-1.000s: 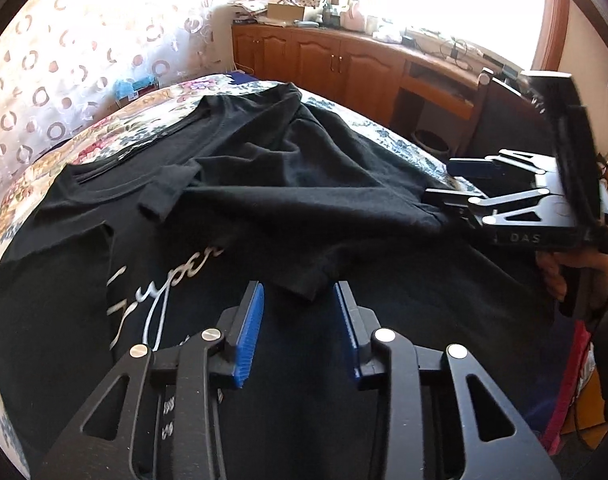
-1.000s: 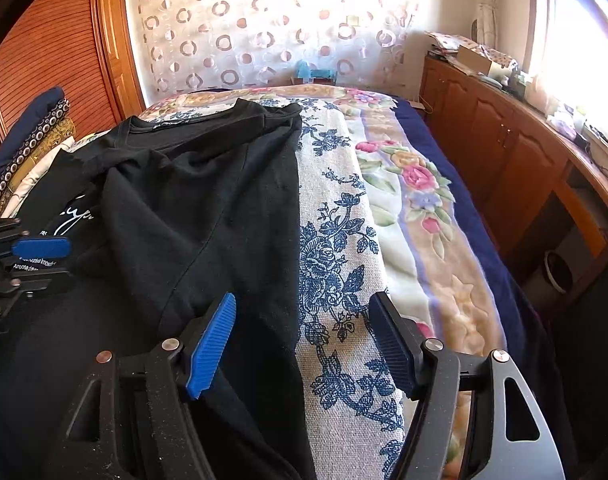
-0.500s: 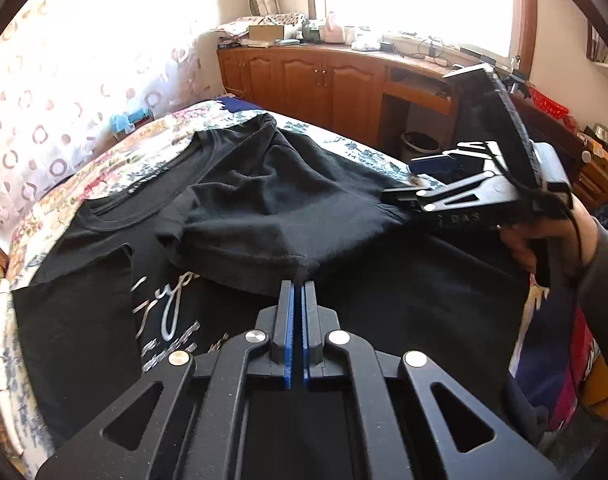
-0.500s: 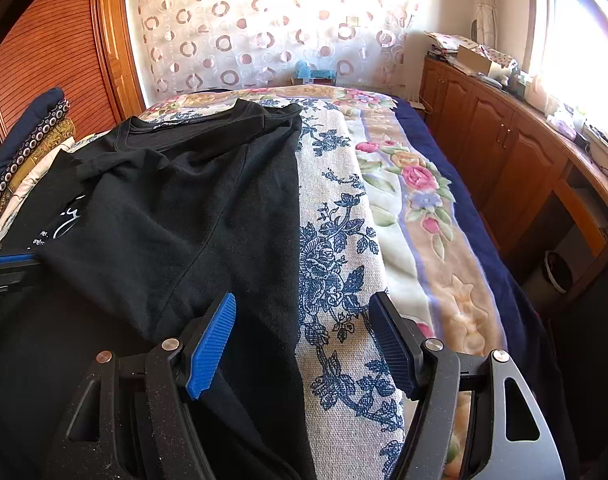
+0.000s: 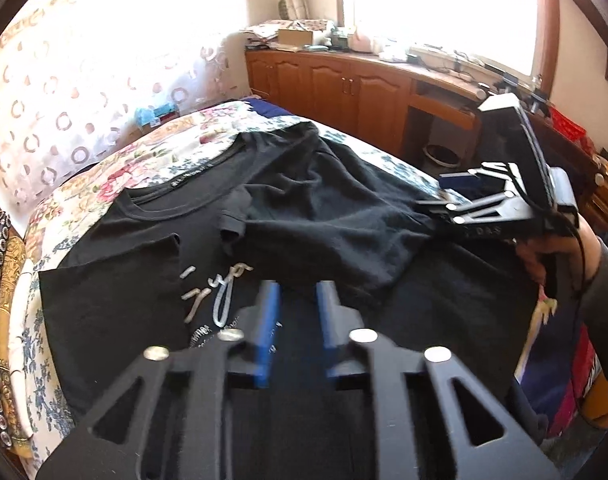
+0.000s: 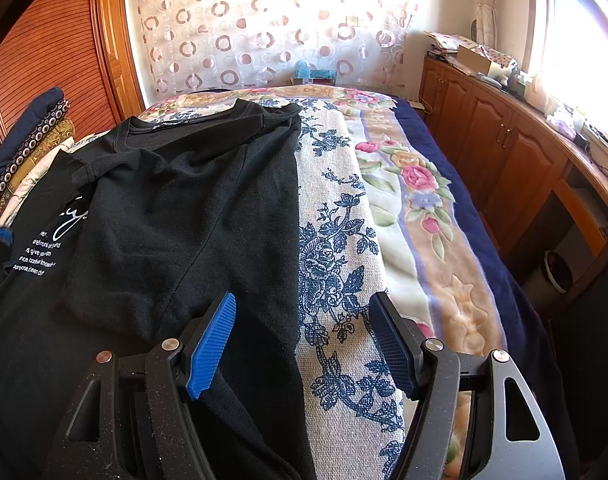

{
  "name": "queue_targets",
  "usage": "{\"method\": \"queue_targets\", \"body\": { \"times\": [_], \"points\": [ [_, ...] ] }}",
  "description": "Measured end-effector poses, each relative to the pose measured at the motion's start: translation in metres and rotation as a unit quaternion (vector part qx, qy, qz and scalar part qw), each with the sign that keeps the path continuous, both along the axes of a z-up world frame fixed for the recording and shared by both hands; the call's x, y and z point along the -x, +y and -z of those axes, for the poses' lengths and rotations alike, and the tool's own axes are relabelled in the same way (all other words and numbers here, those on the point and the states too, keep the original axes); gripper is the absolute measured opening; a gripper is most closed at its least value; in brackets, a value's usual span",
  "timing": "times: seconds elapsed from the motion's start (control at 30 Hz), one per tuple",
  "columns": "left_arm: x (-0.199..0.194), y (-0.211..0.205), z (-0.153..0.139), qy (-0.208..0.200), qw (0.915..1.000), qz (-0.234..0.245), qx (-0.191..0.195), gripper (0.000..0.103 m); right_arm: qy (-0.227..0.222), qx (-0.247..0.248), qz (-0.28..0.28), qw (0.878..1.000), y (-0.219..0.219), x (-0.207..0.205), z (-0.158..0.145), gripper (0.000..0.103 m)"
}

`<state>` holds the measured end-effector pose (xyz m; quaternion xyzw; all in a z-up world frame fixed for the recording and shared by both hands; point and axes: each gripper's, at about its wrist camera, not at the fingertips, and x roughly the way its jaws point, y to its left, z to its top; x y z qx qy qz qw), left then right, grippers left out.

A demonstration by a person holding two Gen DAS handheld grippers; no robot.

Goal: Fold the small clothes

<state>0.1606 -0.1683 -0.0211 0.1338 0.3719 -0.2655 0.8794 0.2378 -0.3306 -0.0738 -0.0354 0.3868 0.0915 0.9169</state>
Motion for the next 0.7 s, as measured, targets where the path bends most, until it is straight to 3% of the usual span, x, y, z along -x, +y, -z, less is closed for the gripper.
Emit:
{"method": "queue_targets", "body": {
  "times": [0.03,0.1,0.27,0.5,0.6,0.7],
  "points": [
    [-0.004,0.003,0.0,-0.001,1.0,-0.004,0.005,0.045,0.0,0.0,0.0,1.0,0.0,0.0,0.0,0.071],
    [-0.012,0.005,0.001,-0.001,0.9999,-0.01,0.004,0.055,0.0,0.0,0.0,1.0,0.0,0.0,0.0,0.071],
    [-0.045,0.004,0.009,0.0,0.9996,-0.028,-0.011,0.056,0.0,0.0,0.0,1.0,0.0,0.0,0.0,0.071],
    [-0.099,0.006,0.024,0.037,0.9975,-0.057,0.018,0.055,0.0,0.0,0.0,1.0,0.0,0.0,0.0,0.071],
    [-0.113,0.002,0.032,0.057,0.9965,-0.057,0.021,0.044,0.0,0.0,0.0,1.0,0.0,0.0,0.0,0.071],
    [-0.121,-0.001,0.039,0.08,0.995,-0.056,0.021,0.014,0.0,0.0,0.0,1.0,0.0,0.0,0.0,0.071]
  ]
}}
